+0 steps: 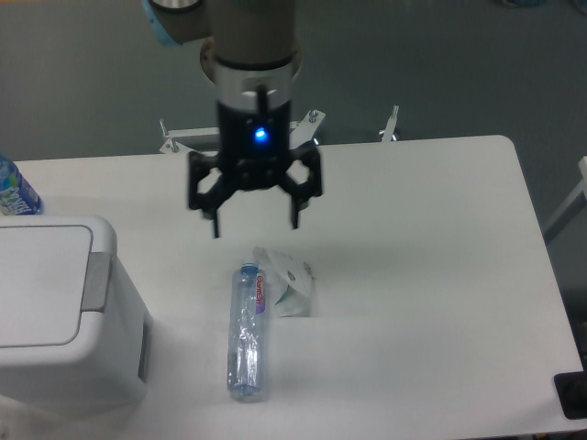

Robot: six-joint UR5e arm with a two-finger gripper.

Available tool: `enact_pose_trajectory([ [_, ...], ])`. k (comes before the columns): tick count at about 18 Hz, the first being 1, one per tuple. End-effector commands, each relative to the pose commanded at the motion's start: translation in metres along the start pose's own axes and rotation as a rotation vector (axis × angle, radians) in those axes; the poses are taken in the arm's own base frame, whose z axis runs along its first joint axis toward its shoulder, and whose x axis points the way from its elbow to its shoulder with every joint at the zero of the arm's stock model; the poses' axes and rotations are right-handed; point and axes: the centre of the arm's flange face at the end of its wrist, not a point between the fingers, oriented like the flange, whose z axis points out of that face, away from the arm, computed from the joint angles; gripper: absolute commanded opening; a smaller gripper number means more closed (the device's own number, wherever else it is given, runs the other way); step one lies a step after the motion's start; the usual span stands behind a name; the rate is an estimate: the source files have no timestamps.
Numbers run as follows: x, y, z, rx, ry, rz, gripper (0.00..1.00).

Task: Open the trash can
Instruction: 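Move the open gripper over to the white trash can lid, then lower the gripper onto the lid edge and lift the lid open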

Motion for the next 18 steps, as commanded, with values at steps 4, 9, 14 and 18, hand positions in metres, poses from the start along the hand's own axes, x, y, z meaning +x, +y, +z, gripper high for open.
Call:
enact_pose_trajectory([
  [4, 0.028, 0.004, 0.018, -0.026, 0.023, 0.021, 1.0],
  [9, 0.045, 0.001, 0.026, -0.034, 0.038, -0.012, 1.0],
  [14, 0.057, 0.004, 0.037, -0.044, 0.044, -0.006, 1.0],
  [18, 0.064, 0.006, 0.039, -0.049, 0.05, 0.003, 1.0],
])
